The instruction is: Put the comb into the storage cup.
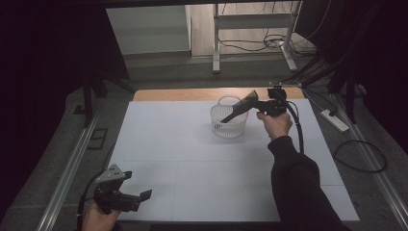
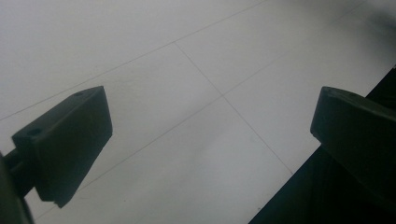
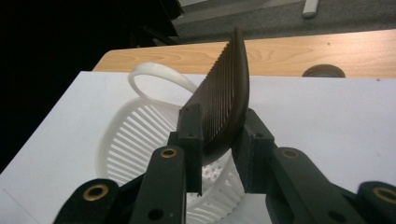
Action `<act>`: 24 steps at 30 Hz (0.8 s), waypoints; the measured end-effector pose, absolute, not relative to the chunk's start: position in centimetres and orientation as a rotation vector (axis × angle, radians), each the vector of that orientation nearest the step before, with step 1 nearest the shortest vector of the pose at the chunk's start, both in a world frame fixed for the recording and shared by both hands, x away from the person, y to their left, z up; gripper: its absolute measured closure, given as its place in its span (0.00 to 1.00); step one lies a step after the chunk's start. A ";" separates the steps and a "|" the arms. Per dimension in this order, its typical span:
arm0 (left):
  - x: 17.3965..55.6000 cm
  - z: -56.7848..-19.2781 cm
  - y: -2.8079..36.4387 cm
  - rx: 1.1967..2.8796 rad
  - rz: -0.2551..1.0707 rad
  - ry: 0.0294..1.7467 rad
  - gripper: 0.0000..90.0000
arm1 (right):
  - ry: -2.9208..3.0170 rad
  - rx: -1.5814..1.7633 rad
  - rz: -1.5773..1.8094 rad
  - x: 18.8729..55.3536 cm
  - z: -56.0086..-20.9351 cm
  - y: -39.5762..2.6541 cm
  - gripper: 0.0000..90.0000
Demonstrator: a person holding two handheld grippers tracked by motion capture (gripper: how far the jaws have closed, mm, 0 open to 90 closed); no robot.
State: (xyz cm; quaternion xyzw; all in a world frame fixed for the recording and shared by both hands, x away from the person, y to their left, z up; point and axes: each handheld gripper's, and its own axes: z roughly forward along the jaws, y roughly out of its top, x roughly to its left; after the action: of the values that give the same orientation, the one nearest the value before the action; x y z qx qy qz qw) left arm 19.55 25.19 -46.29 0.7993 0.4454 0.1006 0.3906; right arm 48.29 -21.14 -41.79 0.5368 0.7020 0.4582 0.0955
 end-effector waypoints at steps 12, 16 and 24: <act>19.6 -46.3 25.2 2.032 0.253 1.133 0.00 | 2.075 1.600 1.252 48.7 -42.8 -21.5 0.74; 19.6 -46.3 25.2 2.031 0.252 1.134 0.00 | 2.073 1.584 1.246 48.7 -42.8 -21.5 0.72; 19.6 -46.3 25.2 2.032 0.251 1.135 0.00 | 2.094 1.552 1.195 48.6 -42.9 -21.1 0.61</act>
State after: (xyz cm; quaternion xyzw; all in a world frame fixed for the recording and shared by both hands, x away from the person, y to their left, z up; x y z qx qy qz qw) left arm 19.59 25.18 -46.30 0.7995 0.4463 0.0987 0.3897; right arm 48.62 -21.13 -42.95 0.5362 0.7234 0.4130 0.1365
